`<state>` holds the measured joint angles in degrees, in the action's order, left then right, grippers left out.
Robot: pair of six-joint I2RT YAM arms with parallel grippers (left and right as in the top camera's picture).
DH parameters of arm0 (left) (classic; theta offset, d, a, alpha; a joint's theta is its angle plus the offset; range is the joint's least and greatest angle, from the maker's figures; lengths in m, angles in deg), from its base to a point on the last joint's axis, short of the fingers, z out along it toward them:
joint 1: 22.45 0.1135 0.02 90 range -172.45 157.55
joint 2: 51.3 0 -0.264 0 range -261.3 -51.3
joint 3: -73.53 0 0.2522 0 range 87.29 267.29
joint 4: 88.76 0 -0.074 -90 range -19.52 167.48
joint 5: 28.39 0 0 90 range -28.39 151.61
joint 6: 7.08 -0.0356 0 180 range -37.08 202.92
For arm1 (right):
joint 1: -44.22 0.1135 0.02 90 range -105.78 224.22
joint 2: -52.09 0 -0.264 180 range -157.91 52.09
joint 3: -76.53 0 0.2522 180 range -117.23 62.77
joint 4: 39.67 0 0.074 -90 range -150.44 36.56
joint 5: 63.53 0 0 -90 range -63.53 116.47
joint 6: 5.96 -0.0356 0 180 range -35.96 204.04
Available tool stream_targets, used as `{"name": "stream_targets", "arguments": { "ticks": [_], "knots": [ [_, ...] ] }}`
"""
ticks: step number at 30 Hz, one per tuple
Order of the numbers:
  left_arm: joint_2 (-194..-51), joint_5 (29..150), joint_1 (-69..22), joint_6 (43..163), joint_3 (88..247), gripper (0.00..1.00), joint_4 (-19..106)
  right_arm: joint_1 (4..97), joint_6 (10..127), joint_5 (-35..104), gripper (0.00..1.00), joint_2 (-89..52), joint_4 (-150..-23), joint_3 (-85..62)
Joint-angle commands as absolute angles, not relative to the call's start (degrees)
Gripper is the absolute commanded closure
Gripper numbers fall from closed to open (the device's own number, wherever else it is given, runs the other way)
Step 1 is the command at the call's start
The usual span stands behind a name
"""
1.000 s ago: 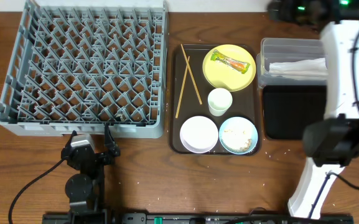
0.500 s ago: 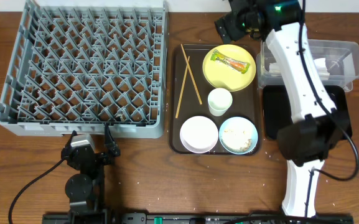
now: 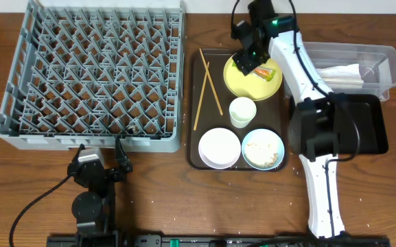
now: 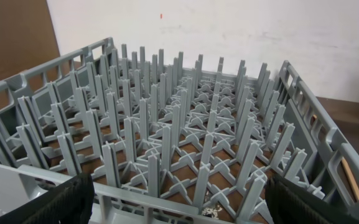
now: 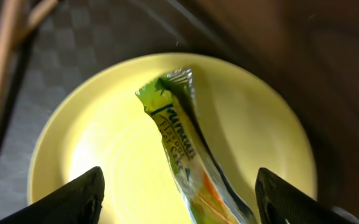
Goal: Sort waste into correct bins and load items into the dishwasher
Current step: 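Move the right gripper back to the yellow plate and grasp the green wrapper, then carry the green wrapper with the right gripper and drop it into the clear bin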
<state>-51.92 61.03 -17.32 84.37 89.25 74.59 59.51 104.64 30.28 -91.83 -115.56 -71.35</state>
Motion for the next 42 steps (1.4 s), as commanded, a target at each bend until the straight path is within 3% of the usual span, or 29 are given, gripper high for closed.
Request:
{"name": "stream_targets", "arguments": {
  "ticks": [1,3,5,13,15,18,30,33,36,42],
  "knots": [
    [-51.64,59.89,-17.50,84.00,87.52,0.11,73.49,58.85,105.49,29.91,0.32,-94.86,-116.15,-71.55],
    [-51.64,59.89,-17.50,84.02,87.52,0.11,73.49,58.85,105.29,29.84,0.48,-96.15,-115.85,-71.55],
    [-51.64,59.89,-17.50,84.02,87.52,0.11,73.49,58.79,105.27,29.87,0.56,-97.11,-115.54,-71.55],
    [-51.64,59.89,-17.50,84.00,87.52,0.11,73.49,57.89,103.46,29.89,0.56,-99.45,-115.04,-71.33],
    [-51.64,59.89,-17.50,84.02,87.52,0.11,73.49,57.89,102.58,29.89,0.68,-99.45,-115.56,-71.33],
    [-51.64,59.89,-17.50,84.00,87.52,0.11,73.49,57.91,100.51,29.67,0.99,-99.06,-115.63,-71.42],
    [-51.64,59.89,-17.50,84.02,87.52,0.11,73.49,57.13,85.34,29.52,0.99,-79.67,-117.77,-71.59],
    [-51.64,59.89,-17.50,84.00,87.52,0.11,73.49,55.07,74.78,24.75,0.99,-74.12,-117.97,-71.59],
    [-51.64,59.89,-17.50,84.02,87.52,0.11,73.49,50.94,56.81,17.47,0.98,-71.24,-121.92,-71.59],
    [-51.64,59.89,-17.50,84.02,87.52,0.11,73.49,43.90,40.53,16.82,0.97,-72.11,-124.94,-68.31]
  ]
}}
